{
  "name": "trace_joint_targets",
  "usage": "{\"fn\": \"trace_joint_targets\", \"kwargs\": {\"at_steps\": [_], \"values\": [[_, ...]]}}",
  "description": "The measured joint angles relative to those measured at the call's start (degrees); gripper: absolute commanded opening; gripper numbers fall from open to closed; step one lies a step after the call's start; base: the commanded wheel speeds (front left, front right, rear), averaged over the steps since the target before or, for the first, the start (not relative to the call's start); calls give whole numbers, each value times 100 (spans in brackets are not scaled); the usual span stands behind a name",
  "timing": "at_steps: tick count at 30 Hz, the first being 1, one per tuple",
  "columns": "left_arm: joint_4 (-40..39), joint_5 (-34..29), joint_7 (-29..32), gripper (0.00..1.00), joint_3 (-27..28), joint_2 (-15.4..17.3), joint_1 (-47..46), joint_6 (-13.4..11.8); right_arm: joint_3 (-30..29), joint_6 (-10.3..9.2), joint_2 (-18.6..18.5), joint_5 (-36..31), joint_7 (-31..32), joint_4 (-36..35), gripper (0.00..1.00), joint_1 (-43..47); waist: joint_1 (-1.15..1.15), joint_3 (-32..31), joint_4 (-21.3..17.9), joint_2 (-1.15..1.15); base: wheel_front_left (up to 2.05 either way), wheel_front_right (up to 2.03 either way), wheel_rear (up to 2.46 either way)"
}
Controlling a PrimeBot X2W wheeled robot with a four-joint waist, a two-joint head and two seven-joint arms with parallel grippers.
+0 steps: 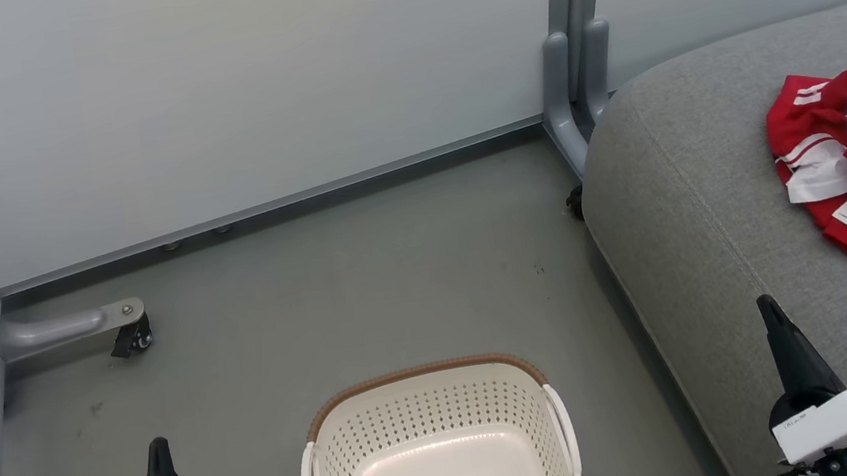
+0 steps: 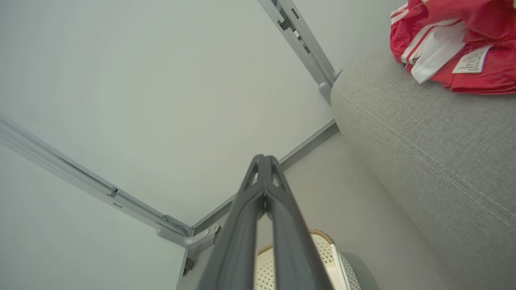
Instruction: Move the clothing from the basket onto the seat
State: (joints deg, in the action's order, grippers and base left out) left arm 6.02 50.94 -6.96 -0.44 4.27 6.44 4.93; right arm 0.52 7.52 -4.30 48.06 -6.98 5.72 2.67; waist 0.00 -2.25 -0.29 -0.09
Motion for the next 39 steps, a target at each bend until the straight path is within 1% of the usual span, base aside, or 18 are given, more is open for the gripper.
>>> {"fn": "trace_joint_targets", "kwargs": {"at_steps": [19,39], "values": [[225,1318,325,0,98,20,-343,64,-110,-1,-18,1383,320,238,0,-233,0,56,6,0,0,0,0],[432,2419,622,0,221,23,-652,121,-224,-2,-23,2573,622,449,0,-455,0,113,13,0,0,0,0]]}}
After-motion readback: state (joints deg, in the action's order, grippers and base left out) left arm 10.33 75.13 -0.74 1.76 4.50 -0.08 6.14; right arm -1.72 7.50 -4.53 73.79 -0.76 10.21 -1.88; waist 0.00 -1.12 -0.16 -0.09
